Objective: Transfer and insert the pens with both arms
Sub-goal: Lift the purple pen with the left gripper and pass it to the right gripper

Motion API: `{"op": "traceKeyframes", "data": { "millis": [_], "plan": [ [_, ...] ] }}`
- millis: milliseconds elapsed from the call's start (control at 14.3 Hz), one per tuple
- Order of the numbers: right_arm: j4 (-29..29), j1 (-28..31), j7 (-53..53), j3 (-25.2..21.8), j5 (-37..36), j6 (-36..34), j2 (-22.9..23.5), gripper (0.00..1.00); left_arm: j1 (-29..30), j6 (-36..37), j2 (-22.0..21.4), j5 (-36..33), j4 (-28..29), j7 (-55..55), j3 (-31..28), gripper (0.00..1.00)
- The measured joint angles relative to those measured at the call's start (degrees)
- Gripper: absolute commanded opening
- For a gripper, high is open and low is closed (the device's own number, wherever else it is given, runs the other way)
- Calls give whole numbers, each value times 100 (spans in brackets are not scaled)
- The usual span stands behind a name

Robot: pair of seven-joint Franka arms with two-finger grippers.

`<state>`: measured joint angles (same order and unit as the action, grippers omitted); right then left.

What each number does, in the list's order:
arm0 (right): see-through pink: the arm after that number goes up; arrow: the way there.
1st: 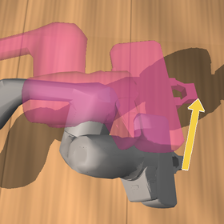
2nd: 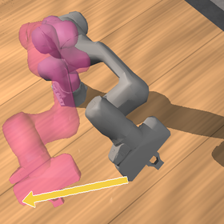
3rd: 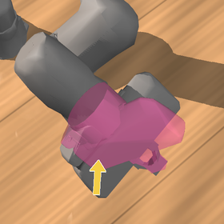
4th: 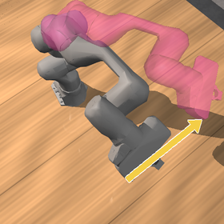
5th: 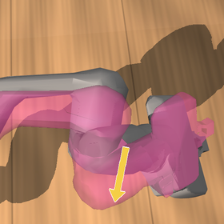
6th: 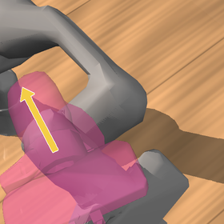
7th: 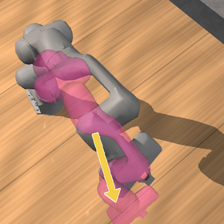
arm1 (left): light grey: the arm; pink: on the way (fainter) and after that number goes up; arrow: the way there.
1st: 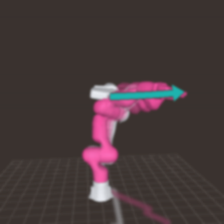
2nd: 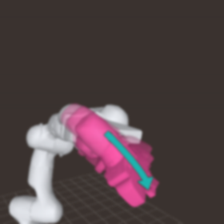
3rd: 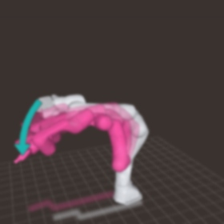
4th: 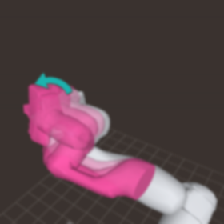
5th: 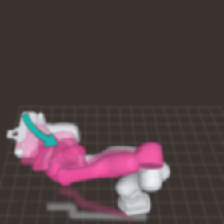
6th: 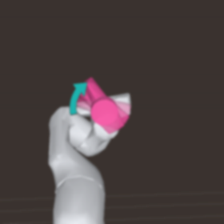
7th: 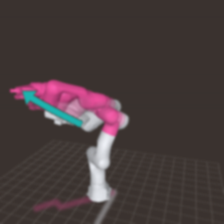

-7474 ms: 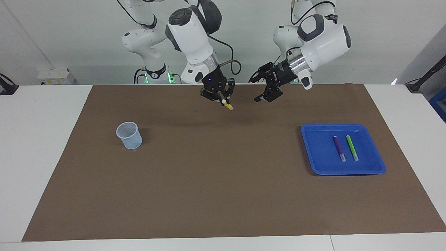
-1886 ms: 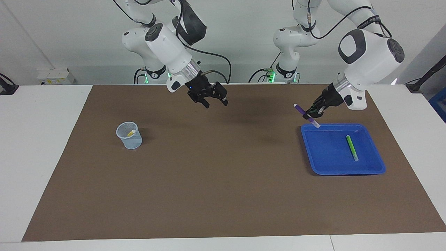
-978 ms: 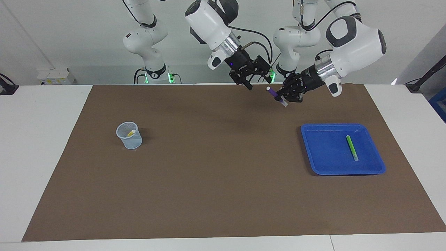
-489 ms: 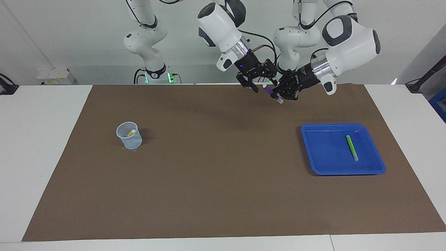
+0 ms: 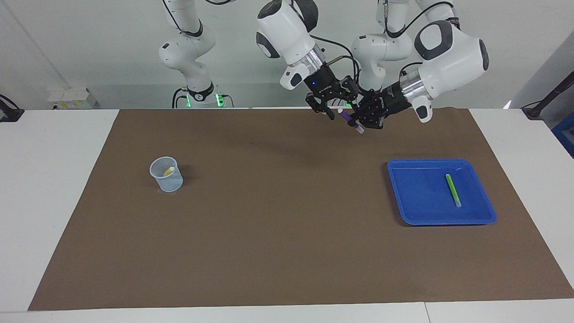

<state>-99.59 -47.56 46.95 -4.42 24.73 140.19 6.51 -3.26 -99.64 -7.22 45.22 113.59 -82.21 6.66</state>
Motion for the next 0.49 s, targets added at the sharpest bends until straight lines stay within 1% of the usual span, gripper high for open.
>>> {"op": "traceKeyframes", "data": {
  "millis": [70,210,489],
  "plan": [
    [23,31,-22,-6,-2,-33,1,73,0,0,-6,0,0,-7,0,0],
    [25,86,-74,-9,-4,-45,7,68,0,0,-16,1,0,-20,0,0],
    [25,94,-98,-7,-5,-45,73,67,0,0,-20,23,0,-44,0,0]
  ]
}}
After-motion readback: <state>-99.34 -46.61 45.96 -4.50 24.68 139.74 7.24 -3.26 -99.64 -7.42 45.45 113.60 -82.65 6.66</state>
